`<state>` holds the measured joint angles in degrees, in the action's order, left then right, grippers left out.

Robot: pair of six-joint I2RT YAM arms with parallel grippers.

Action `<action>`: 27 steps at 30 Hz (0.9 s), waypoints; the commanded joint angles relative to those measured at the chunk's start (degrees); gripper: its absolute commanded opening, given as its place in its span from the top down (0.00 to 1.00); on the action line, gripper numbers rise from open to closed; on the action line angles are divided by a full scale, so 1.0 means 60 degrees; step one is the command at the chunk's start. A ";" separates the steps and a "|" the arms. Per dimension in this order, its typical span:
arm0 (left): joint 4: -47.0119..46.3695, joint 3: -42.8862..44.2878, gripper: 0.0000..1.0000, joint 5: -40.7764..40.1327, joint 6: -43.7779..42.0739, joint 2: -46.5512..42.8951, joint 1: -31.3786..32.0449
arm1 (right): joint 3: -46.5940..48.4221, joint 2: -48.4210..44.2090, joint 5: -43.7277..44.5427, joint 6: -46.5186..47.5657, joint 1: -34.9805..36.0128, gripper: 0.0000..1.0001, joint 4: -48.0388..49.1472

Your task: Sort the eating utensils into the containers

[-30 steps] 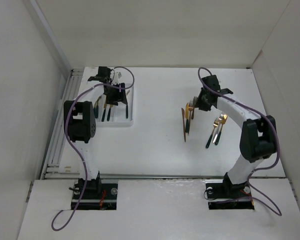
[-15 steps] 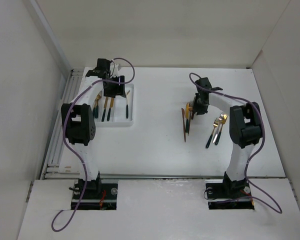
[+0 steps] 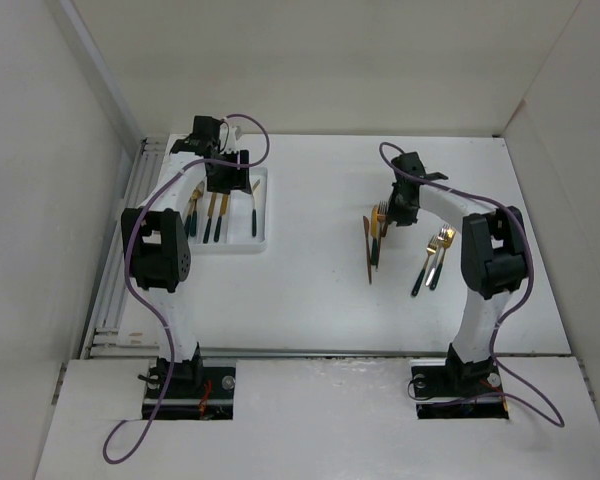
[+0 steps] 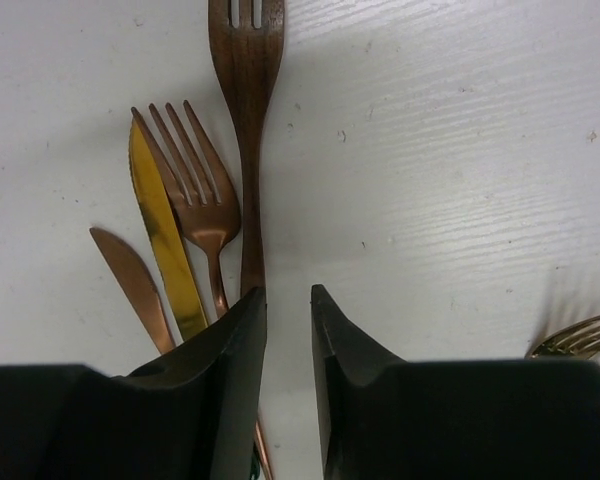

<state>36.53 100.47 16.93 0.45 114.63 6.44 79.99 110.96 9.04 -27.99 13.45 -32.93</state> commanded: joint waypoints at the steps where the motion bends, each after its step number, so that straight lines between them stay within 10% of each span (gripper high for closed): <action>1: 0.0107 0.0043 0.42 0.0108 -0.0104 -0.0443 0.0026 | 0.0379 -0.0255 -0.0084 0.0168 0.0028 0.69 0.0301; 27: 0.0107 -0.0235 0.42 0.0020 -0.0104 -0.0443 0.0026 | 0.1010 0.0946 0.0574 0.0548 0.0321 0.75 -0.0765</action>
<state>36.71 99.33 16.91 0.45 114.63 6.42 84.51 116.49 11.09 -24.40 15.73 -34.57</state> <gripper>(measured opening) 0.582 0.265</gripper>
